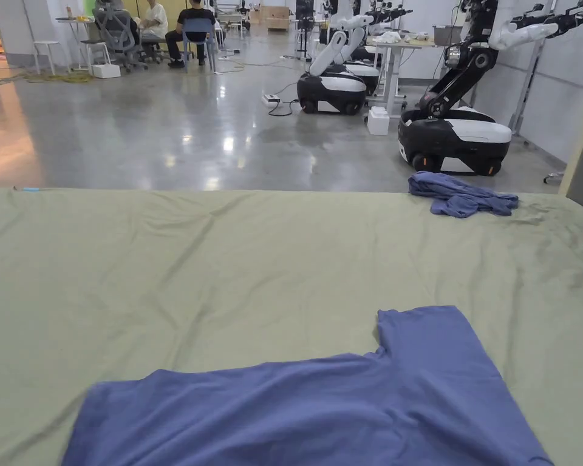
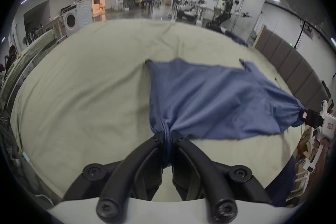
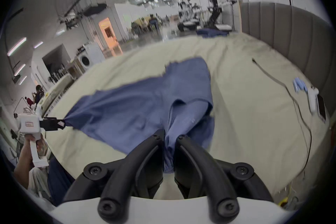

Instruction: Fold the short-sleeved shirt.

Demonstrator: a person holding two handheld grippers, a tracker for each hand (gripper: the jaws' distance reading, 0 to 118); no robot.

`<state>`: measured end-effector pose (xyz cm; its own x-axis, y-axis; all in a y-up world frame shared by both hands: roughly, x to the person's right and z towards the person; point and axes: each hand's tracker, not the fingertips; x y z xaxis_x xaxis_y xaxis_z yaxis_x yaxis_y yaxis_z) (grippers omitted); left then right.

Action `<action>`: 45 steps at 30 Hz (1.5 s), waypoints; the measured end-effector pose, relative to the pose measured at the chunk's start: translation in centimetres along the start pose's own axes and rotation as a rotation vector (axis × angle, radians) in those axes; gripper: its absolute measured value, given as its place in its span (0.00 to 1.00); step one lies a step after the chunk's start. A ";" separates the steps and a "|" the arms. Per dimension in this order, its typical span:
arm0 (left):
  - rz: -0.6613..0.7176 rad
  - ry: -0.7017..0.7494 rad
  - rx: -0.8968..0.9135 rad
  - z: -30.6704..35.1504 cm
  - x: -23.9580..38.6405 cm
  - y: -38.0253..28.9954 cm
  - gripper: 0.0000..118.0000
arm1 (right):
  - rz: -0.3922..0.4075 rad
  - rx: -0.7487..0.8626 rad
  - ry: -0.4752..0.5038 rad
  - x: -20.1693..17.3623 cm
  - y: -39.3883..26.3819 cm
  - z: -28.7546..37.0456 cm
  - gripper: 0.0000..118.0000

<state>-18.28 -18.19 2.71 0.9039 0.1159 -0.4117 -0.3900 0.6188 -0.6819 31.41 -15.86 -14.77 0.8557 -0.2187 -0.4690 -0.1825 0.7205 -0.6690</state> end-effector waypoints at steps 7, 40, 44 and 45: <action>-0.147 0.104 0.002 -1.6 1.2 -2.4 0.07 | 0.006 -0.151 -0.150 1.4 -2.7 -3.3 0.17; 0.090 -0.088 0.121 -2.1 -2.4 19.0 0.93 | 0.138 0.552 -0.097 -4.8 1.7 5.5 0.05; 0.133 0.004 -0.114 -11.3 -2.8 20.2 1.00 | 0.093 0.516 -0.098 -3.9 1.9 3.8 0.05; 0.137 0.053 -0.153 -12.9 -2.8 20.0 1.00 | 0.089 0.506 -0.108 -3.6 1.8 3.4 0.05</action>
<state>-30.86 -16.19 -17.60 0.8319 0.1475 -0.5349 -0.5340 0.4748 -0.6996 29.65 -11.53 -12.39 0.8976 -0.0924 -0.4311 -0.0230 0.9667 -0.2549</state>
